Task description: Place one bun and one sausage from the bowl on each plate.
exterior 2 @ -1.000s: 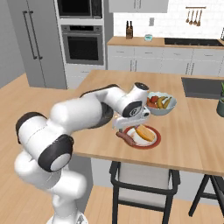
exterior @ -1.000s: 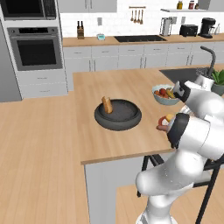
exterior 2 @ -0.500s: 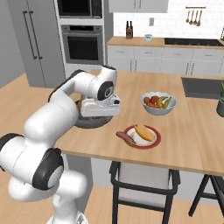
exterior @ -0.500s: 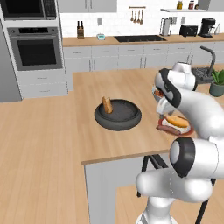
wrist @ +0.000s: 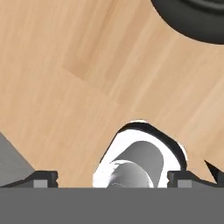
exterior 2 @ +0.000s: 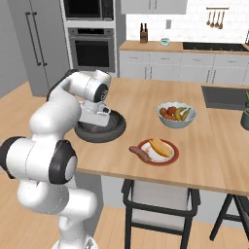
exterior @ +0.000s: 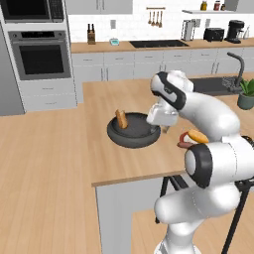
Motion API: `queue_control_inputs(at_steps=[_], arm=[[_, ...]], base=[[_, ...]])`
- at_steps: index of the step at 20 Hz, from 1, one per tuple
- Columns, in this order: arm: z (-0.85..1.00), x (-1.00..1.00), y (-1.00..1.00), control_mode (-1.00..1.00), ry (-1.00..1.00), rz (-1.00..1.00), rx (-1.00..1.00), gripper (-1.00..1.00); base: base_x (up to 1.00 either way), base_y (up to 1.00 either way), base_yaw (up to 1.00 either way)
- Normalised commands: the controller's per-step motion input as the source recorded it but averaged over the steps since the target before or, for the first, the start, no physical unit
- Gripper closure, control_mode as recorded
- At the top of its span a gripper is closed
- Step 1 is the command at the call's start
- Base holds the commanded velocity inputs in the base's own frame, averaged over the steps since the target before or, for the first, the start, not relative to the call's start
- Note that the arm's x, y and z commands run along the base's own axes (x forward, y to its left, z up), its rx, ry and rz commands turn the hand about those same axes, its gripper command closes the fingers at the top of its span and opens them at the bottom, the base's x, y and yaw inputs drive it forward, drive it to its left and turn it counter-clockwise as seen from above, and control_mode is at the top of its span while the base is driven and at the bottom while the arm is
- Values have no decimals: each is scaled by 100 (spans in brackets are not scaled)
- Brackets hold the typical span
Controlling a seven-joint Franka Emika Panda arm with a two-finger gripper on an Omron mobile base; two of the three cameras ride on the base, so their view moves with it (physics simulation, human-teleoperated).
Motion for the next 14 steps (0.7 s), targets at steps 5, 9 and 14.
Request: queue_control_inputs(at_steps=[5, 9, 14], arm=[[-2, 52, 79, -100, -16, -4, 4, -100], [-12, 74, 63, -100, -19, -12, -6, -100], [-30, 82, 23, -100, -10, -20, -16, -100]], base=[[0, 0, 0], [0, 0, 0], [0, 0, 0]])
